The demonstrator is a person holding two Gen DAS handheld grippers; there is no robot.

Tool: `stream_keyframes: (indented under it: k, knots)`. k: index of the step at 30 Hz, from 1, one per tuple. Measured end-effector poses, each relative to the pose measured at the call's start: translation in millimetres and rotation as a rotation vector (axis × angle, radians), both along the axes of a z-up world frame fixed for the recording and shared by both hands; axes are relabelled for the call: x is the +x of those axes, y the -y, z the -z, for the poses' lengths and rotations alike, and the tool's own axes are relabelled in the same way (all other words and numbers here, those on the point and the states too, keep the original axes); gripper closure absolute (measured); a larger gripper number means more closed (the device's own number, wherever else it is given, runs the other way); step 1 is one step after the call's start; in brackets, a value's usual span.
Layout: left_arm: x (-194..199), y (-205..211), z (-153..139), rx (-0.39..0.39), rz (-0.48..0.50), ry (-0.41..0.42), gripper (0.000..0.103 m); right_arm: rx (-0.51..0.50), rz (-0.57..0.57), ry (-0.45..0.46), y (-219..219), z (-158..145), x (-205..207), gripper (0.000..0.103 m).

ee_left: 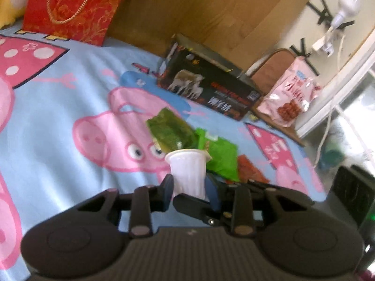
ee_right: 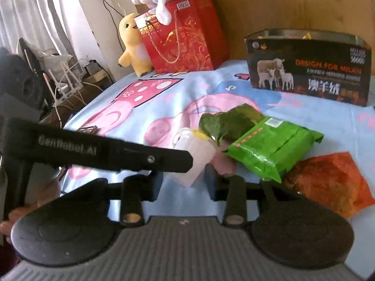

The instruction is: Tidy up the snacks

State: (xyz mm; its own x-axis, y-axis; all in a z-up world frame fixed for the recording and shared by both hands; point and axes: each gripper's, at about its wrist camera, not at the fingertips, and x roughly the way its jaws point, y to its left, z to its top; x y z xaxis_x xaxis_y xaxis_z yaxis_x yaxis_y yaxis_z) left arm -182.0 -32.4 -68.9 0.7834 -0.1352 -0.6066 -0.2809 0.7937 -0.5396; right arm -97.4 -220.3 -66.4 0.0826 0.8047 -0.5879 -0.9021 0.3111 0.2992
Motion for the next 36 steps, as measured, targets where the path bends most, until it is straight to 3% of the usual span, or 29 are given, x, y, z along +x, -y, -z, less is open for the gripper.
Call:
stream_keyframes:
  k: [8, 16, 26, 28, 30, 33, 36]
  knots:
    - [46.6, 3.5, -47.1, 0.076, 0.043, 0.114, 0.073, 0.102, 0.101, 0.178, 2.8, -33.5, 21.9, 0.062]
    - [134.4, 2.4, -77.6, 0.112, 0.075, 0.165, 0.073, 0.152, 0.231, 0.245, -6.9, -55.1, 90.5, 0.063]
    - [222.8, -12.9, -61.9, 0.112, 0.035, 0.096, 0.073, 0.126, 0.314, 0.235, -36.5, -36.9, 169.5, 0.063]
    - [225.9, -16.2, -61.0, 0.105, 0.029, 0.092, 0.073, 0.129, 0.329, 0.235, -39.7, -32.7, 176.1, 0.060]
    - [219.7, -20.2, -66.2, 0.109, 0.018, 0.118, 0.073, 0.144, 0.346, 0.238, -36.0, -33.4, 176.5, 0.051]
    - [192.6, -30.6, -71.5, 0.106, -0.012, 0.151, 0.073, 0.182, 0.359, 0.229, -22.7, -37.3, 174.3, 0.050]
    - [152.3, -43.4, -61.8, 0.087, -0.072, 0.137, 0.073, 0.208, 0.322, 0.146, -7.2, -38.1, 166.1, 0.050]
